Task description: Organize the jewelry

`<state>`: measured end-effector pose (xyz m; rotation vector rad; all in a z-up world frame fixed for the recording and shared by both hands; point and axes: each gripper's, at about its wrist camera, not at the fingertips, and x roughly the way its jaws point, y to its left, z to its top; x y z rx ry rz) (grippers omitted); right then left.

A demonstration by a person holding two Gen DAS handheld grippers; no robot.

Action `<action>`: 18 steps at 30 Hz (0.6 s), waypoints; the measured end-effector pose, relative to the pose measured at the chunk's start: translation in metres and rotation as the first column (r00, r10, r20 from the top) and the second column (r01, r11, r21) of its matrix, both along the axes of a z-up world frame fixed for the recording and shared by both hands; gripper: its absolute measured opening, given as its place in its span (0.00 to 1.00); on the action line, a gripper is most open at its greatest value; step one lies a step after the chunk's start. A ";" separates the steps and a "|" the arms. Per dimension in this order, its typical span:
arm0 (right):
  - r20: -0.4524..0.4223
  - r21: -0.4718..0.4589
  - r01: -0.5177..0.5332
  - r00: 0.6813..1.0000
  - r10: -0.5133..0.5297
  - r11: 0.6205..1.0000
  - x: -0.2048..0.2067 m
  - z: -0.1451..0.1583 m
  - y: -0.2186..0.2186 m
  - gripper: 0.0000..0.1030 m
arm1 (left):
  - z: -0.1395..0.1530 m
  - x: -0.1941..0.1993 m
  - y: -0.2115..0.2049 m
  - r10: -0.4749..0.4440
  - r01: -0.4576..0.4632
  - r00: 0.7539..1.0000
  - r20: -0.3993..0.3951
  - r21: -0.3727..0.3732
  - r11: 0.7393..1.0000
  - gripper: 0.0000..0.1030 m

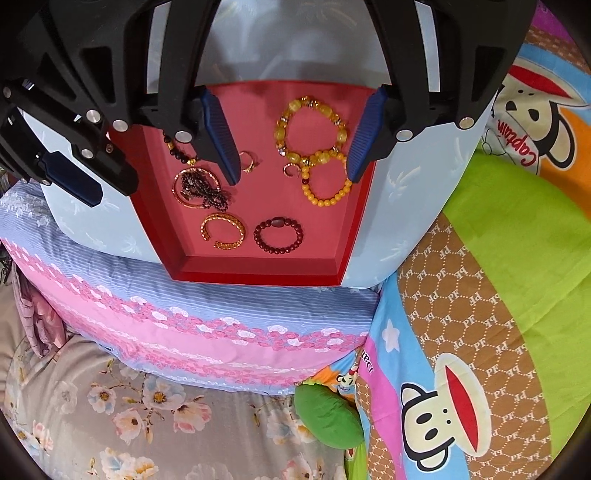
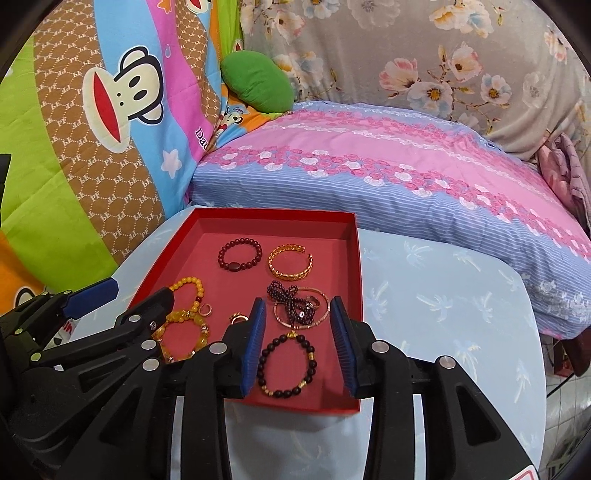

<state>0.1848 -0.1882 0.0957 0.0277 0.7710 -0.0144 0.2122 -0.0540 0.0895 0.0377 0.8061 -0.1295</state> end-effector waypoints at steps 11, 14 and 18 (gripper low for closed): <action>0.028 0.024 0.052 0.998 -0.052 0.998 -0.049 0.010 -0.009 0.61 | 0.011 -0.042 0.013 0.034 -0.035 0.999 0.023 0.018 0.999 0.76; 0.031 0.011 0.054 0.998 -0.055 0.998 -0.060 0.012 -0.008 0.64 | 0.011 -0.053 0.016 0.039 -0.039 0.999 0.029 0.023 0.999 0.81; 0.034 0.009 0.060 0.998 -0.060 0.998 -0.075 0.014 -0.007 0.70 | 0.013 -0.066 0.020 0.059 -0.060 0.998 0.035 0.023 0.998 0.86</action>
